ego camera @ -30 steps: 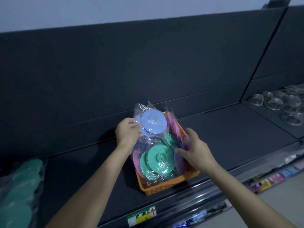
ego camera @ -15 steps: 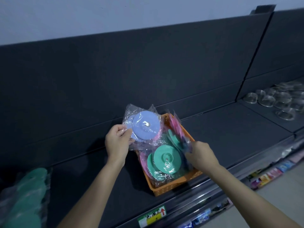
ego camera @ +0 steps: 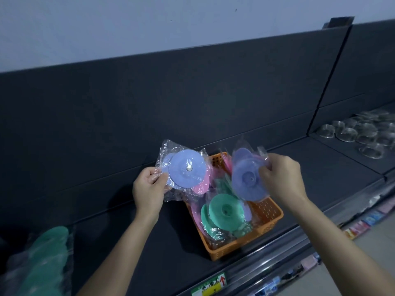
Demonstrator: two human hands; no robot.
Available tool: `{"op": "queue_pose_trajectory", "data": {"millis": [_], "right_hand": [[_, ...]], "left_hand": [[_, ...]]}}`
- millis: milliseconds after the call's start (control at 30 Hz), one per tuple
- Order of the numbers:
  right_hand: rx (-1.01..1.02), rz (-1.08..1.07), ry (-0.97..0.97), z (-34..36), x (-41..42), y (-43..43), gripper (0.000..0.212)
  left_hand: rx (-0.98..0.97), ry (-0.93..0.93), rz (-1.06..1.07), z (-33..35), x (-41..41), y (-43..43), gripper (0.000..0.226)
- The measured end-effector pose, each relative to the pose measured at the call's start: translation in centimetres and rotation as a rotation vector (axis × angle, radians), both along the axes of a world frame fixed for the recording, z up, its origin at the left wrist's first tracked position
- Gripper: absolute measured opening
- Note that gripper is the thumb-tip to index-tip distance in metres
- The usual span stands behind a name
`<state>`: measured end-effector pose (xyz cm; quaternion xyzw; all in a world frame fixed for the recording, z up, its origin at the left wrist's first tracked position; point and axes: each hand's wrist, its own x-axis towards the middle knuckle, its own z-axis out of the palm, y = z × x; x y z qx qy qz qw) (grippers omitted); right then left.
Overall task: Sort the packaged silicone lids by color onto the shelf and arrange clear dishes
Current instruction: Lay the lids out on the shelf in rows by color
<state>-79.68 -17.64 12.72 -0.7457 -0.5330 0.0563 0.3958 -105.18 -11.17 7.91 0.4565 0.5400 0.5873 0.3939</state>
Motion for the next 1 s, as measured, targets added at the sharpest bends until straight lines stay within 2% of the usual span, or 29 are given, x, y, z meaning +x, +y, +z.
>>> {"op": "queue_pose_trajectory", "data": {"millis": [133,267,367,500,633,700,767,800,1000], "right_hand": [[0.082,0.038,0.136,0.4,-1.4,0.4,0.016],[0.101,0.123,0.408,-0.1,-2.8,1.6,0.032],[0.101,0.190,0.534,-0.5,-4.8,2.1,0.034],[0.101,0.258,0.621,-1.9,-8.1,3.0,0.035],[0.042,0.231,0.725,-4.7,-11.8,4.2,0.020],[0.000,0.221,0.777,-6.2,-13.1,4.5,0.029],[-0.024,0.227,0.791,-7.3,-14.3,4.5,0.013],[-0.037,0.242,0.782,-7.6,-14.9,4.2,0.011],[-0.140,0.378,0.543,-10.3,-18.1,2.9,0.037]], "left_hand": [[-0.019,-0.031,-0.012,0.0,-1.0,0.2,0.013],[-0.072,-0.080,0.012,-0.5,-3.0,0.4,0.005],[-0.125,-0.117,0.052,-1.1,-5.0,0.2,0.005],[-0.193,-0.214,0.103,-2.6,-7.8,-0.6,0.008],[-0.270,-0.261,0.140,-4.5,-9.7,-1.6,0.008],[-0.293,-0.274,0.167,-5.3,-10.8,-2.1,0.008],[-0.308,-0.272,0.207,-6.1,-12.1,-2.7,0.009],[-0.319,-0.269,0.228,-6.6,-12.8,-3.0,0.009],[-0.414,-0.248,0.322,-9.0,-14.4,-4.4,0.010]]}}
